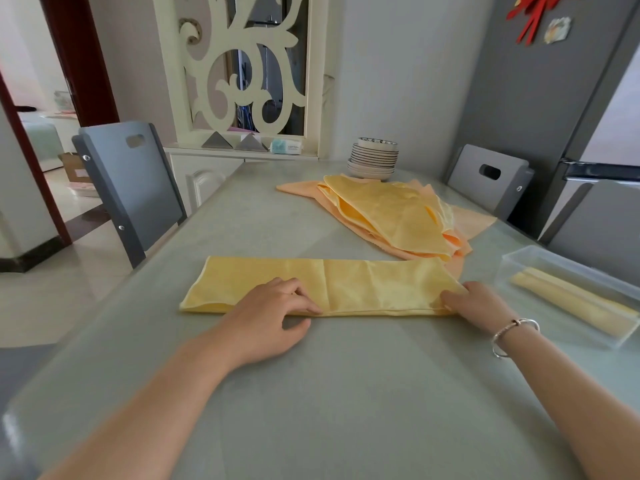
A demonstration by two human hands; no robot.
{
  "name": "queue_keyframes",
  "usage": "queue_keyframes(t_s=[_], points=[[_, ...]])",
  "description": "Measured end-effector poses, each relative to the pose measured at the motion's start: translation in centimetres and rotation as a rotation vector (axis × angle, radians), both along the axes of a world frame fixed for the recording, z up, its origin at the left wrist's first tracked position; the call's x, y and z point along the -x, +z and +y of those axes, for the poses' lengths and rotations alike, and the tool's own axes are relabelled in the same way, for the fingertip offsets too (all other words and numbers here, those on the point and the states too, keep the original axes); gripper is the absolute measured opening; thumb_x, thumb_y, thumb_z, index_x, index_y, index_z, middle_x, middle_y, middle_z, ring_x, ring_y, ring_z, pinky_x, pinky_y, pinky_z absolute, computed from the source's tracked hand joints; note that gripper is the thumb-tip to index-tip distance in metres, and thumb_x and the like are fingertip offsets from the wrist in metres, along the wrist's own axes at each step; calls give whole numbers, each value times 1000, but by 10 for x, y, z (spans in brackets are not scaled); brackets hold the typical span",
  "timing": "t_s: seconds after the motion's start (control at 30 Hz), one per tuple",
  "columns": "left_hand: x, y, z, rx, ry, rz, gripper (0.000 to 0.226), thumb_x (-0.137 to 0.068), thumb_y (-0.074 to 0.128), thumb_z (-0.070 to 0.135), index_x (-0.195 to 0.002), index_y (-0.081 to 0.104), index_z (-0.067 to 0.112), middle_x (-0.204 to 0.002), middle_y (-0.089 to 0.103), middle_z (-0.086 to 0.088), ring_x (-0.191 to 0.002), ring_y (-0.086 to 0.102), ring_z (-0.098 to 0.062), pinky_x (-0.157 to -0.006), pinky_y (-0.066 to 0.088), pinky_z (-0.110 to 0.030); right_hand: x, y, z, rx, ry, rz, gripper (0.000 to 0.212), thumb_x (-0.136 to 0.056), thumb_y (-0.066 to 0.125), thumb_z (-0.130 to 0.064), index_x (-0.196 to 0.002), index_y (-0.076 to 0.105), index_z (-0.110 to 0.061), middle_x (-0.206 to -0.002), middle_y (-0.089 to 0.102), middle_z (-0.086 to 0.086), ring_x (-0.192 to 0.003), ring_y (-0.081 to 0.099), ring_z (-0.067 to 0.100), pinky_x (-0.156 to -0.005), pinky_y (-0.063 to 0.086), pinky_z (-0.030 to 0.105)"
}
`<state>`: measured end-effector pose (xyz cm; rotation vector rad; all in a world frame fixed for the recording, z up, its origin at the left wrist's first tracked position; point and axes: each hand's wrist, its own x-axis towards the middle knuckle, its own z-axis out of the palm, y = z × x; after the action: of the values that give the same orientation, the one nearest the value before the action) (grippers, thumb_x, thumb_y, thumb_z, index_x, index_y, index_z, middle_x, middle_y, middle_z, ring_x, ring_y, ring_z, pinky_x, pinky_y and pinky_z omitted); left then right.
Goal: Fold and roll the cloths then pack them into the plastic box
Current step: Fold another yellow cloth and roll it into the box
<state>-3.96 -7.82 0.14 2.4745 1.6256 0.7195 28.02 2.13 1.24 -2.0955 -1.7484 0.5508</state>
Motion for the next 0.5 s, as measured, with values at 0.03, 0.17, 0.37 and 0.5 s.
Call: queue_keyframes(t_s=[0.03, 0.17, 0.37, 0.5], points=[[0, 0, 0, -4, 2, 6, 27, -89, 53, 33, -112, 65, 39, -104, 51, 23, -97, 44, 2, -91, 39, -22, 2, 2, 1, -35, 19, 125, 26, -88, 55, -33, -93, 56, -8, -100, 59, 14, -93, 54, 31, -78, 40, 35], [0, -1, 3, 32, -10, -79, 24, -91, 54, 27, -108, 67, 37, -102, 53, 23, -99, 47, 1, -90, 40, -21, 24, 19, -4, -79, 63, 844, 8, -90, 52, -10, -97, 54, -6, -82, 57, 8, -66, 55, 19, -54, 36, 27], [25, 13, 9, -44, 181, -571, 33, -85, 48, 2, -89, 68, 27, -97, 61, 15, -91, 56, -3, -81, 41, -12, 94, 63, 2, -89, 193, 1031, 9, -88, 56, -9, -89, 48, -14, -76, 57, 4, -60, 57, 14, -55, 40, 25], [63, 16, 14, -101, 441, -838, 29, -89, 45, 4, -82, 66, 22, -87, 68, 6, -73, 60, -11, -69, 43, -20, 156, 87, 3, -106, 301, 894, 17, -87, 57, -10, -101, 47, -12, -80, 60, 4, -64, 59, 13, -62, 45, 27]])
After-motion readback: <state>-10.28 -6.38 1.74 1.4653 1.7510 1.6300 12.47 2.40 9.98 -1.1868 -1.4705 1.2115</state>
